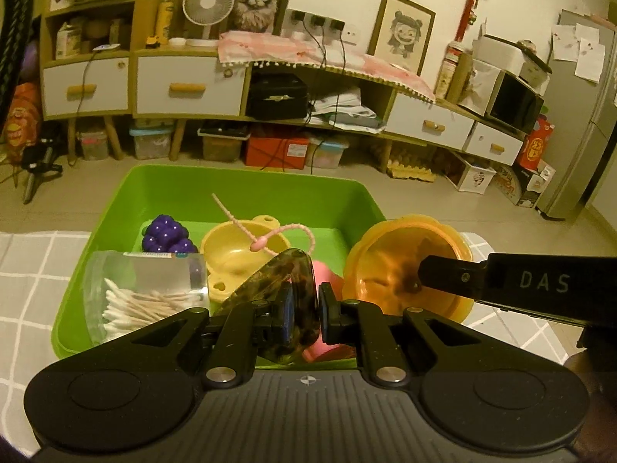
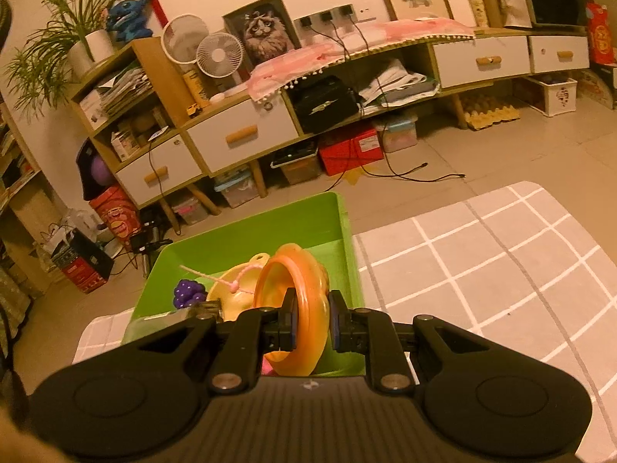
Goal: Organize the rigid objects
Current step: 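Open the right tool to drop the lid while the left tool releases the clip in the bin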
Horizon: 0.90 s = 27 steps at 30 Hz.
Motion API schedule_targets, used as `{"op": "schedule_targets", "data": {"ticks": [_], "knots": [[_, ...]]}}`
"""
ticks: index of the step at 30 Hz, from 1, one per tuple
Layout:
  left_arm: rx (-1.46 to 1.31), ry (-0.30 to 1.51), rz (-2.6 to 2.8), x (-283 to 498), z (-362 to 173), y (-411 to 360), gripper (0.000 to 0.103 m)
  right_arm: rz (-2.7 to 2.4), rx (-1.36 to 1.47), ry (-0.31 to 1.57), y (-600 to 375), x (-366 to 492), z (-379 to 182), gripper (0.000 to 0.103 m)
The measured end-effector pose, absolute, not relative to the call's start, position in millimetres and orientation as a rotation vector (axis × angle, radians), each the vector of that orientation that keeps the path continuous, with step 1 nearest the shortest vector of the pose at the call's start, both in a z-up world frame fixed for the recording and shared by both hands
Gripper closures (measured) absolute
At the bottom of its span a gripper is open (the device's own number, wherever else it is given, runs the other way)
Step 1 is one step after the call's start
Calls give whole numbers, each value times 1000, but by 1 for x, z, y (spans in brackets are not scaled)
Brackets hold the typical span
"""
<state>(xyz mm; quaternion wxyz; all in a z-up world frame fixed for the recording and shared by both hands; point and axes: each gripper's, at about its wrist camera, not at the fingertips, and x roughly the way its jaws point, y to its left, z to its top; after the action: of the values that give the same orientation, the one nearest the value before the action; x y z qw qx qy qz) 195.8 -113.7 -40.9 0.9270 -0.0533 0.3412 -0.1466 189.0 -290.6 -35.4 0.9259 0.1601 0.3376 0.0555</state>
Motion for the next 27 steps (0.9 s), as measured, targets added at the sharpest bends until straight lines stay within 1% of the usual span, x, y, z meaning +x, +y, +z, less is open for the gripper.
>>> {"op": "schedule_targets", "data": {"ticks": [4,6,8,9,11,13,14,16,18,22,27], "knots": [[-108,698,-293,195,-41,-114,80,129,330,697,-288,190,-36,94],[-110,690,-294,193,-39,-114,74,136,338,702,-288,190,-36,94],[-111,687,-300,192,-38,-114,61,146,362,707,-290,190,-35,89],[-110,685,-303,191,-37,-114,58,147,377,711,-291,190,-35,84],[-109,683,-308,189,-35,-115,43,141,408,715,-295,189,-34,78],[-112,683,-308,187,-34,-115,33,138,433,715,-299,188,-32,64],[-116,686,-311,187,-33,-115,30,135,447,715,-301,187,-31,61],[-120,692,-319,185,-31,-115,27,129,472,713,-305,184,-30,53],[-116,692,-323,183,-29,-115,22,121,488,713,-307,181,-28,50],[-115,699,-328,177,-24,-114,19,105,502,719,-310,175,-22,45],[-131,714,-313,169,-15,-109,18,96,517,726,-313,163,-13,43]]}}
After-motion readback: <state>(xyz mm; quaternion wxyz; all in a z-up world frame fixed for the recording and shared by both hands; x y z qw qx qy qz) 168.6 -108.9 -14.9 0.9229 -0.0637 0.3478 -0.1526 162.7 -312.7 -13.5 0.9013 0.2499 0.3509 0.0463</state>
